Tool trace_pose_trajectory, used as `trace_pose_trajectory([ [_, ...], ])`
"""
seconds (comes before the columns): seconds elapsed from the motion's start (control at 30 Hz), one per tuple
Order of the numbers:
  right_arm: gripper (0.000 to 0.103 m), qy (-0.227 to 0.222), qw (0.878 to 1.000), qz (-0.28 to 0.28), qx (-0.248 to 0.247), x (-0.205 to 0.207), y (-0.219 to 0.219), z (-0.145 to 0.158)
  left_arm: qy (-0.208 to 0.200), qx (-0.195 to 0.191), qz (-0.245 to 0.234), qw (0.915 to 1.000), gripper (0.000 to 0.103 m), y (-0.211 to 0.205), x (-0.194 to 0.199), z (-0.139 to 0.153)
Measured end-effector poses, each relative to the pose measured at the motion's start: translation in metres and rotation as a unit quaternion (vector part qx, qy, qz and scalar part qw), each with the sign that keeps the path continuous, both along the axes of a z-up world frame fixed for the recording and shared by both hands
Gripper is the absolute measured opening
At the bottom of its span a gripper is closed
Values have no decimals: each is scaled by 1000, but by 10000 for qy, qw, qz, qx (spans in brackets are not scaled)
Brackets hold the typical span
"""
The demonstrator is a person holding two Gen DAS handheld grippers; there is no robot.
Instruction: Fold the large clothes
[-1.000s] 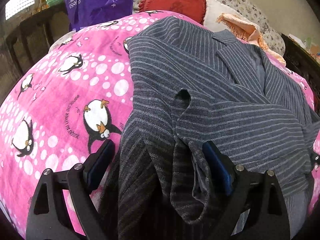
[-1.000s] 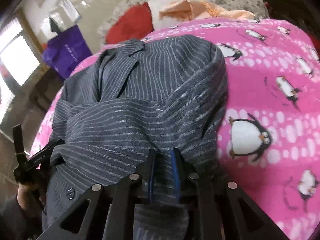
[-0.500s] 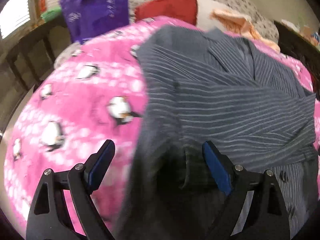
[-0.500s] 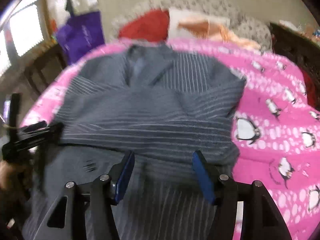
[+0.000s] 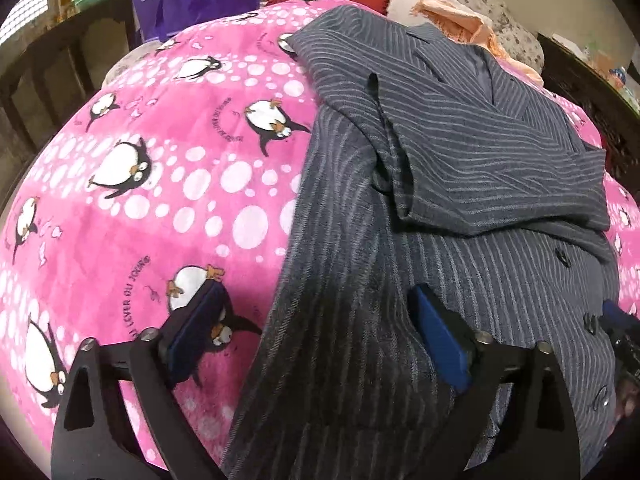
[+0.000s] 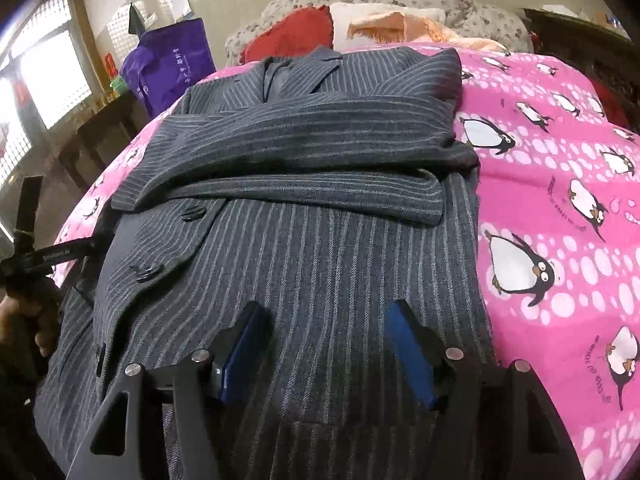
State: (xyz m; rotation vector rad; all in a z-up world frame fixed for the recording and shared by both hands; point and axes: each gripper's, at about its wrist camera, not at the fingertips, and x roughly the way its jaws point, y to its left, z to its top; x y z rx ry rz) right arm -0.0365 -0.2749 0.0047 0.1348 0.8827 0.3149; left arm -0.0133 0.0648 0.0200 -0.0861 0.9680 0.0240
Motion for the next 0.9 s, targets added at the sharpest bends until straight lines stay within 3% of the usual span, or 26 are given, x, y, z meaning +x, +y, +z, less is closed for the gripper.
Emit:
trace_pose_trajectory([
  [0.27, 67, -1, 9999, -15, -172, 2, 6, 3, 71, 116, -53, 9999, 103, -9, 8, -4],
  [0.37, 67, 388, 9986, -43, -349, 1, 6, 11, 82, 143, -54, 9998, 103, -11, 12, -5],
  [0.47, 70, 754, 9950, 58, -647, -19, 5, 16, 73, 129, -52, 9999, 103, -12, 12, -5],
  [0.63, 73, 825, 9848, 590, -1407, -81, 4, 22, 80, 153, -53, 9998, 103, -11, 12, -5],
  [0.7, 73, 838, 9873, 459, -1267, -98, -7, 23, 78, 163, -53, 9998, 103, -12, 11, -5],
  [0.9, 73, 445, 9944, -663, -693, -131, -61, 33, 78, 169, -49, 9998, 103, -13, 11, -5],
])
